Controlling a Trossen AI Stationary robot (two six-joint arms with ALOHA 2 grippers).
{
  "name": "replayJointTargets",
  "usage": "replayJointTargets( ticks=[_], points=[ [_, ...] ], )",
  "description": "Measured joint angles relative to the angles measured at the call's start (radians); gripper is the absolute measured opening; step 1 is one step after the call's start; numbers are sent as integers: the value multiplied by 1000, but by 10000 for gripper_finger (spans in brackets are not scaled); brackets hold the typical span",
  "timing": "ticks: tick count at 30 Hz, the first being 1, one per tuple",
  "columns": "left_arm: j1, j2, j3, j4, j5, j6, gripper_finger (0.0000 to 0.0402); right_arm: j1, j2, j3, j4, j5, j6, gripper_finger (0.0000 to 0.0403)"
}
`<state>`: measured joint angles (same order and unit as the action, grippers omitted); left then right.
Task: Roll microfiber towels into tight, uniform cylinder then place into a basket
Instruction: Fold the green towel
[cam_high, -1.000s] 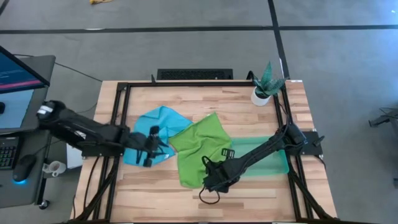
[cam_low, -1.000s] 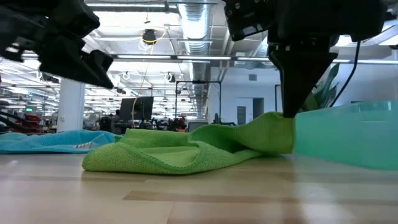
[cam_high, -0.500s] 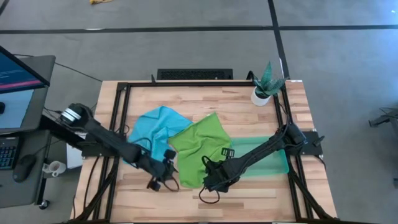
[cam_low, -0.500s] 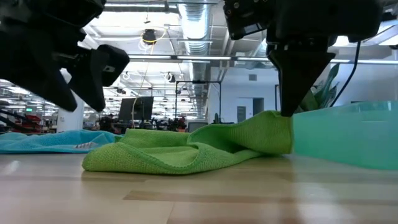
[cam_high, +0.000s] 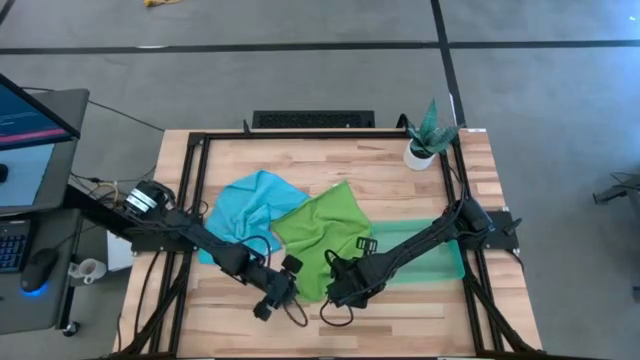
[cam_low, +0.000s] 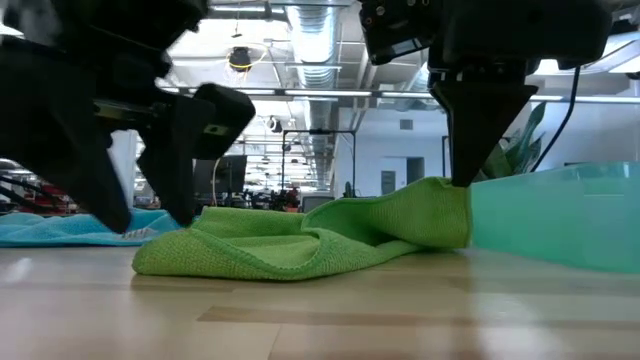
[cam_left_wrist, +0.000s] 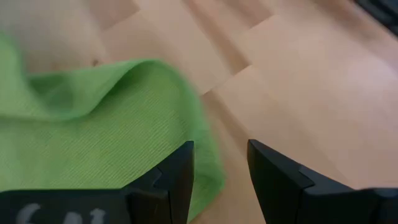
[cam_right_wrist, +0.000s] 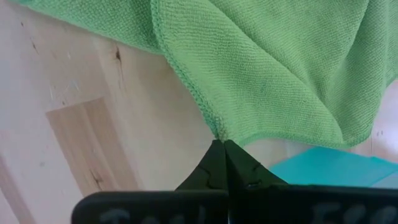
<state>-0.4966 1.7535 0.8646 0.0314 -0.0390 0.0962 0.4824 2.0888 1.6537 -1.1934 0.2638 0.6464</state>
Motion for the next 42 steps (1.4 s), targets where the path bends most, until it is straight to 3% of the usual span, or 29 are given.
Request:
replayJointTargets(
  ticks=[6,11,23,30,37,42],
  points=[
    [31,0,0,8,6,1,141,0,0,0,0,0,-3,3],
    [34,0,0,17,82,1,141,0,0,0,0,0,-26,3],
    [38,0,0,21,65,-1,141,-6,0,0,0,0,-26,4],
    [43,91,-2,93,111,-33,141,-6,0,0,0,0,-26,4],
    [56,96,0,99,137,-73,141,-4,0,0,-1,-1,-26,4],
    [50,96,0,97,110,-89,114,7,0,0,-3,-1,-26,4]
  ],
)
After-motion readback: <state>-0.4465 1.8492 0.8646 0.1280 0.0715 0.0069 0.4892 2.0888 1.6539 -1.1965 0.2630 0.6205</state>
